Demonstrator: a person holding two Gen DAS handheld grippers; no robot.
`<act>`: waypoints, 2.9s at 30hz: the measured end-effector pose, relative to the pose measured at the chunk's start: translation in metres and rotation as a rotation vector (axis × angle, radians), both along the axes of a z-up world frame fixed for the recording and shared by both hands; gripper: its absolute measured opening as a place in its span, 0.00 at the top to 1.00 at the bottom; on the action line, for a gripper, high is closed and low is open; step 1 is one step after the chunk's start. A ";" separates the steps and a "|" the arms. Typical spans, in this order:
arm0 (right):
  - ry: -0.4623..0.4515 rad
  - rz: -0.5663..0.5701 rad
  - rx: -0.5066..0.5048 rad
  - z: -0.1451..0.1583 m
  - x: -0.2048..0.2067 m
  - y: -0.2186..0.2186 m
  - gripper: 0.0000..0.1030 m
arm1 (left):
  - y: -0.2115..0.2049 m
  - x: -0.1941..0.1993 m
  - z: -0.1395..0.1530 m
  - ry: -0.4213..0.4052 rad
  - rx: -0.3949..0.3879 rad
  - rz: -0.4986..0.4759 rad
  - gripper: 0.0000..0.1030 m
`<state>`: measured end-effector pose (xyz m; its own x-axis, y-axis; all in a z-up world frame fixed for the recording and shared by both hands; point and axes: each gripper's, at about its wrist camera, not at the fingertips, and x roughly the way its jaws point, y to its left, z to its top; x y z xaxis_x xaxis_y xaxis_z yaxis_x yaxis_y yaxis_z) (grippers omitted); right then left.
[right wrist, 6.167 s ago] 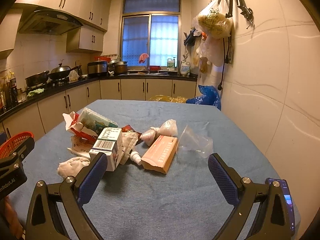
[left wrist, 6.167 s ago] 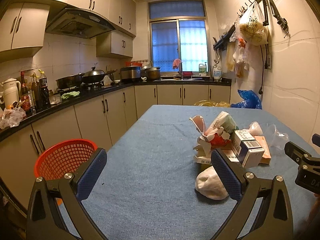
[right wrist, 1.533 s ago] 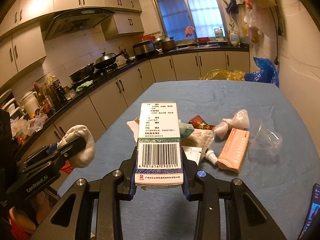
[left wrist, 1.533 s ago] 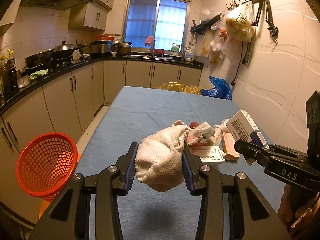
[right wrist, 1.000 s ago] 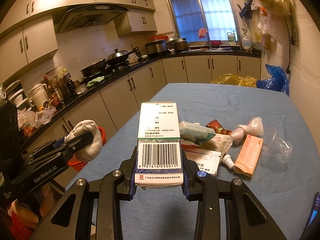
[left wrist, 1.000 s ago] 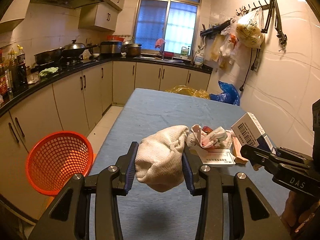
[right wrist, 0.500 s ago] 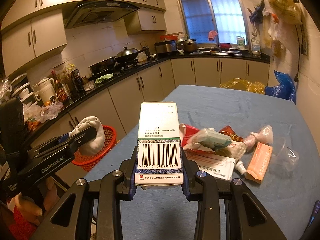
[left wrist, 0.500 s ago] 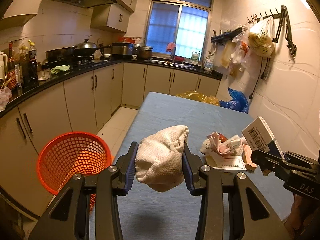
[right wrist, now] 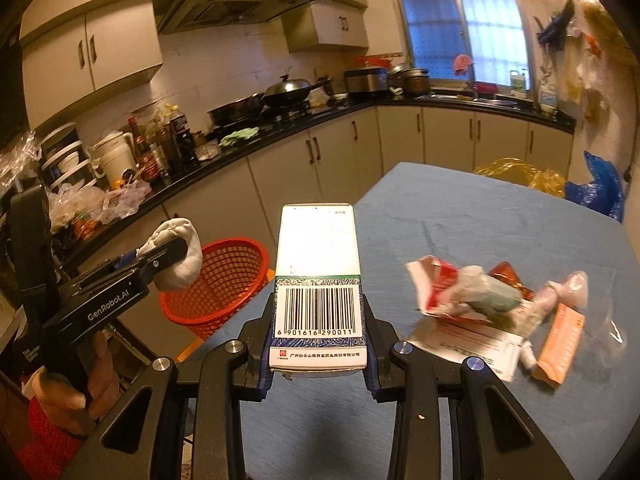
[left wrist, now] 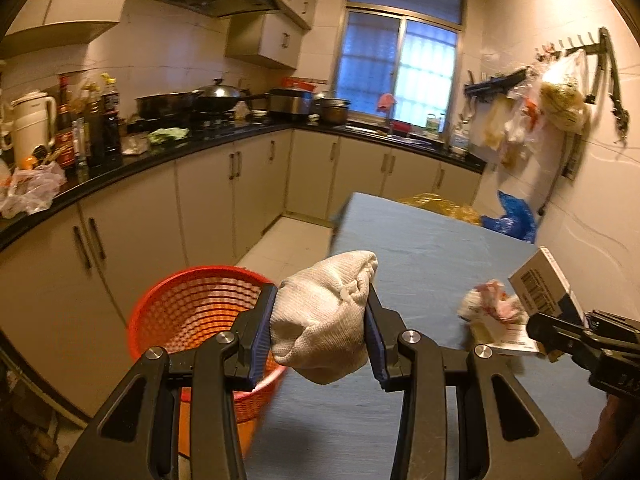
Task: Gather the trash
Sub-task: 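Carry the cloth ball in the left tool and the box in the right tool toward the red basket, then open the left tool over the red basket while the right tool releases the box into it, then return to the table and grasp the white plastic bag with the left tool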
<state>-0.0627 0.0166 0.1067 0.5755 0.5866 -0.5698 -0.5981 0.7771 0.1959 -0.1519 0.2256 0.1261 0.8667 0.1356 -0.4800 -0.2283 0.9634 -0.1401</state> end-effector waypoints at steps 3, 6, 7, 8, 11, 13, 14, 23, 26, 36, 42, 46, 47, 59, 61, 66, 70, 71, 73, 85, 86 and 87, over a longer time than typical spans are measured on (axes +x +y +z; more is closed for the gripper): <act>0.018 0.036 0.004 0.000 0.007 0.017 0.64 | 0.018 -0.002 -0.004 0.015 0.005 0.047 0.61; 0.048 0.069 0.011 -0.004 0.019 0.038 0.64 | 0.037 -0.003 -0.013 0.038 -0.001 0.084 0.61; 0.059 0.082 0.011 -0.006 0.022 0.048 0.64 | 0.043 -0.004 -0.016 0.044 -0.002 0.096 0.61; 0.066 0.093 0.009 -0.008 0.024 0.055 0.64 | 0.050 -0.003 -0.021 0.053 -0.006 0.112 0.61; 0.090 0.140 -0.005 -0.015 0.032 0.083 0.64 | 0.069 0.002 -0.034 0.088 -0.022 0.143 0.61; 0.114 0.166 -0.016 -0.020 0.040 0.101 0.64 | 0.079 0.008 -0.042 0.112 -0.025 0.160 0.61; 0.124 0.181 -0.019 -0.022 0.042 0.108 0.64 | 0.084 0.011 -0.046 0.122 -0.028 0.165 0.61; 0.242 0.245 -0.041 -0.053 0.080 0.176 0.64 | 0.110 0.033 -0.070 0.166 -0.049 0.204 0.61; 0.267 0.259 -0.041 -0.061 0.089 0.191 0.63 | 0.116 0.036 -0.073 0.169 -0.052 0.217 0.57; 0.279 0.242 0.015 -0.057 0.094 0.175 0.45 | 0.115 0.034 -0.065 0.153 -0.067 0.217 0.44; 0.252 0.198 0.065 -0.040 0.079 0.125 0.45 | 0.095 0.032 -0.050 0.127 -0.048 0.171 0.44; 0.227 0.158 0.099 -0.030 0.064 0.081 0.45 | 0.072 0.032 -0.041 0.110 -0.039 0.133 0.39; 0.220 0.151 0.102 -0.028 0.061 0.072 0.45 | 0.065 0.032 -0.039 0.106 -0.035 0.117 0.39; 0.143 -0.109 0.172 -0.023 0.036 -0.083 0.44 | -0.043 0.051 -0.025 0.092 0.033 -0.126 0.36; 0.136 -0.167 0.168 -0.024 0.037 -0.103 0.44 | -0.066 0.056 -0.018 0.078 0.060 -0.197 0.36; 0.156 -0.277 0.228 -0.029 0.046 -0.154 0.44 | -0.142 0.070 0.000 0.040 0.148 -0.443 0.36; 0.148 -0.362 0.253 -0.028 0.049 -0.188 0.39 | -0.193 0.087 -0.003 0.048 0.258 -0.540 0.36; 0.148 -0.380 0.256 -0.027 0.051 -0.194 0.38 | -0.204 0.094 -0.005 0.055 0.288 -0.556 0.36; 0.150 -0.409 0.267 -0.029 0.052 -0.207 0.38 | -0.220 0.107 -0.010 0.082 0.323 -0.590 0.36; 0.207 -0.572 0.325 -0.048 0.067 -0.277 0.35 | -0.248 0.163 -0.060 0.283 0.461 -0.623 0.76; 0.212 -0.590 0.326 -0.049 0.068 -0.282 0.33 | -0.245 0.163 -0.060 0.276 0.439 -0.613 0.78; 0.217 -0.610 0.325 -0.051 0.070 -0.286 0.30 | -0.242 0.163 -0.060 0.273 0.413 -0.605 0.82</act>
